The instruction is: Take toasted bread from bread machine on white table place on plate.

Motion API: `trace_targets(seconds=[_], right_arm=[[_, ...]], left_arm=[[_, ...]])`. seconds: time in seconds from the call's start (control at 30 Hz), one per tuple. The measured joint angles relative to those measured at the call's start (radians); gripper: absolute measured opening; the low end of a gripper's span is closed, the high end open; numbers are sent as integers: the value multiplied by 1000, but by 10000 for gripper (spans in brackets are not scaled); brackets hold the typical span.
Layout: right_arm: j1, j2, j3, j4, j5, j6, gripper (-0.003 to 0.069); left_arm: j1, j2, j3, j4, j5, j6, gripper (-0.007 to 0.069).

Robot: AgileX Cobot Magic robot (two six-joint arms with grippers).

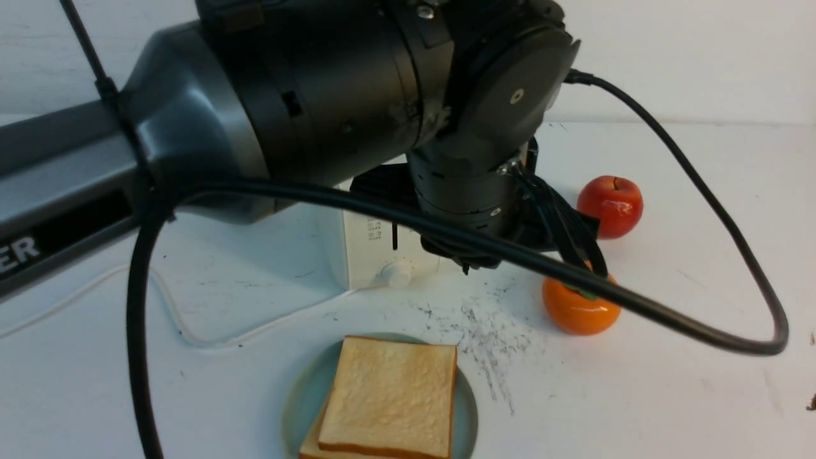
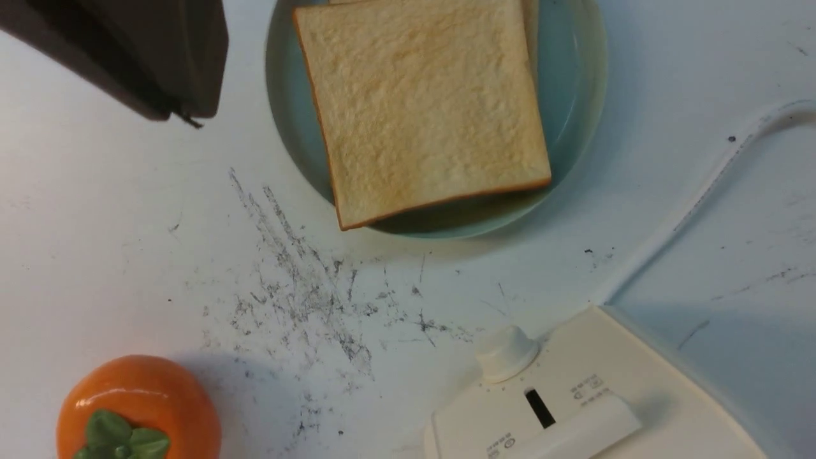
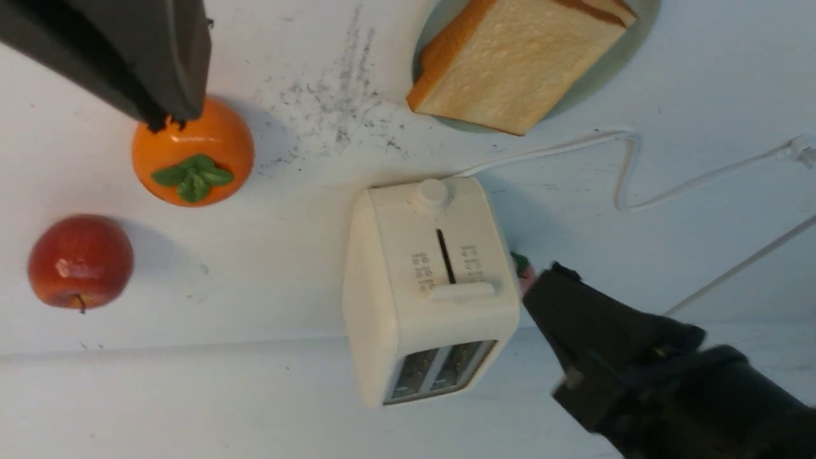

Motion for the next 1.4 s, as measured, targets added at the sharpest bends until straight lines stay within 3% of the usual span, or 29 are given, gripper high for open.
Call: trace_targets(seconds=[0.23,0.47,0.77,0.93,1.2,1.4], right_arm=[[-182,-182,100,-4,169,0,1],[-297,-244,199,-82,234,0,4],[-313,-244,267,-113,164,0,14],[-330,-244,268,-113,161,0,20],[-413,-244,268,-113,161,0,31],[-418,-244,268,-113,161,0,33]], left_arm=[[0,0,0,4,-22,2,-13],[0,0,0,4,-14,2,-13],[0,1,0,3,25,5,-6],[0,-26,-1,31,62,83,-4],[0,-214,-1,131,71,112,-3],[0,-392,29,146,73,112,0]])
